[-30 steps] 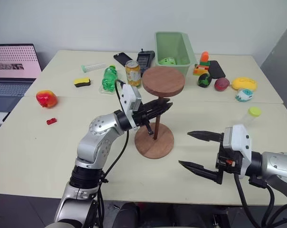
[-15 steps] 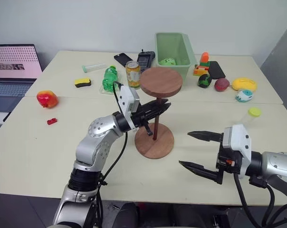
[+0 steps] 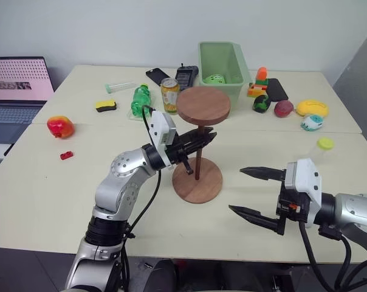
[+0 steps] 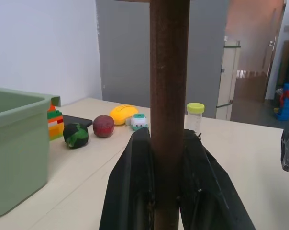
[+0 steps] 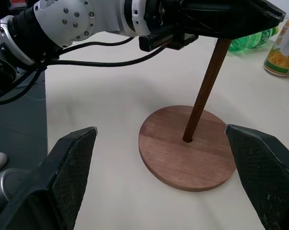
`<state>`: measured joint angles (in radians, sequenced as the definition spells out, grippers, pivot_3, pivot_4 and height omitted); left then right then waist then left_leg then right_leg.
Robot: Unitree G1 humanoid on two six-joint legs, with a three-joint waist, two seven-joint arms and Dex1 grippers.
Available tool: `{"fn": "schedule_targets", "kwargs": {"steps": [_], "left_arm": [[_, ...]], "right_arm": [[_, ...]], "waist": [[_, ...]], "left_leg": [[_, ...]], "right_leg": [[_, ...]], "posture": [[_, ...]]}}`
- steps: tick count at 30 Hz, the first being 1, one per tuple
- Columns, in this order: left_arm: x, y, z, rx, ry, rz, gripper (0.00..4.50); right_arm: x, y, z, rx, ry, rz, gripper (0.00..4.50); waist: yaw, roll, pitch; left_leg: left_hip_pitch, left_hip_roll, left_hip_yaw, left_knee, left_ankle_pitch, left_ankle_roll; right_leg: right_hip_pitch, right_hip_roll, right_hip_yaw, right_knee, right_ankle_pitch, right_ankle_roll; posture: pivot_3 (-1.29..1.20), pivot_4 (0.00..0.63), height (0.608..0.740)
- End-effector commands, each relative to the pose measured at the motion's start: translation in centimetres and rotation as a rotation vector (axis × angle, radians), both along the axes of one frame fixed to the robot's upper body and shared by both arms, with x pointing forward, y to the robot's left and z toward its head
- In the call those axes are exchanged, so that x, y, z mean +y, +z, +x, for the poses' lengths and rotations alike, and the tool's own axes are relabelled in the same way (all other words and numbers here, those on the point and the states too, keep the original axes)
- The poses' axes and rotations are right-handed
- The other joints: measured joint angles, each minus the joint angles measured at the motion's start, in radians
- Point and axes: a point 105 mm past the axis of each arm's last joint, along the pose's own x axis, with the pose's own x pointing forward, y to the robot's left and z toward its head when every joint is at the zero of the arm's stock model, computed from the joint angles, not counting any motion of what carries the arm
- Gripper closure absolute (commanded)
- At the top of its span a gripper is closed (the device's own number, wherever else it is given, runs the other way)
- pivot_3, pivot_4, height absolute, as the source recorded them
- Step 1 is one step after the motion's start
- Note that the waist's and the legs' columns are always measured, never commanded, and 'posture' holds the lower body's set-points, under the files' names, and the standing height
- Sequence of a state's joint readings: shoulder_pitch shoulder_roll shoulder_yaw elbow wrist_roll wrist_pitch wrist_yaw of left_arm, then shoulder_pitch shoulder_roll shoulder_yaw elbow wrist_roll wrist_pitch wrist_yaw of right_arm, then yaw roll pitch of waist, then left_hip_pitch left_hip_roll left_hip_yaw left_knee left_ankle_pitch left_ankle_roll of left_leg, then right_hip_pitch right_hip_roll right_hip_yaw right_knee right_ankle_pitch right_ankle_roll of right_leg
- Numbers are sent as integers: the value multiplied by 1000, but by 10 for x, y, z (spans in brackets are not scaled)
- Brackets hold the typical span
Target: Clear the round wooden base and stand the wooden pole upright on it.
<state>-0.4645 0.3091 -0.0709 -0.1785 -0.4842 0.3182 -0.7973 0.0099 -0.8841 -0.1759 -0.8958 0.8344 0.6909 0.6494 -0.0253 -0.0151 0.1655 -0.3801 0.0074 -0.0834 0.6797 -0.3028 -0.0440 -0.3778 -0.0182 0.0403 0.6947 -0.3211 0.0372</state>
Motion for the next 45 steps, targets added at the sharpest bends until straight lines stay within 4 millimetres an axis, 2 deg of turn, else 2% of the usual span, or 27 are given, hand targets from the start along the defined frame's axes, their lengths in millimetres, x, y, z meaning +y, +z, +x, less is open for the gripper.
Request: {"fn": "schedule_targets", "kwargs": {"steps": [1,11,24,34,36,45], "left_arm": [[4,-5,3,-2,38,6,4224],[0,-9,-1,-25,38,15,4225],[18,-45,1,58,115,78,4225],[18,-43,1,24,114,129,4225],[16,-41,-1,9,91,152,3518],[7,-38,-12,-35,-22,226,1711]], "right_arm": [[2,8,-2,-46,17,-3,0],[1,6,-2,-45,11,-10,0],[1,6,4,-50,-37,23,0],[1,6,5,-54,-37,24,0],[1,6,5,-55,-37,24,0],[0,4,5,-54,-42,21,0]], "waist": [[0,0,0],[1,0,0],[-1,0,-1],[-3,1,-1],[-3,1,-1],[3,-1,0]], "left_leg": [[0,0,0,0,0,0],[1,0,-1,0,0,0],[6,1,-1,-3,0,0],[12,1,3,-7,0,0],[14,1,4,-9,0,0],[10,1,3,-14,0,0]], "right_leg": [[0,0,0,0,0,0],[1,0,0,-1,0,0],[7,0,0,-4,0,0],[10,1,1,-5,0,0],[11,1,2,-5,0,0],[8,0,1,-14,0,0]], "posture": [[0,150,740],[0,150,740],[0,150,740],[0,150,740],[0,150,740],[0,150,740]]}}
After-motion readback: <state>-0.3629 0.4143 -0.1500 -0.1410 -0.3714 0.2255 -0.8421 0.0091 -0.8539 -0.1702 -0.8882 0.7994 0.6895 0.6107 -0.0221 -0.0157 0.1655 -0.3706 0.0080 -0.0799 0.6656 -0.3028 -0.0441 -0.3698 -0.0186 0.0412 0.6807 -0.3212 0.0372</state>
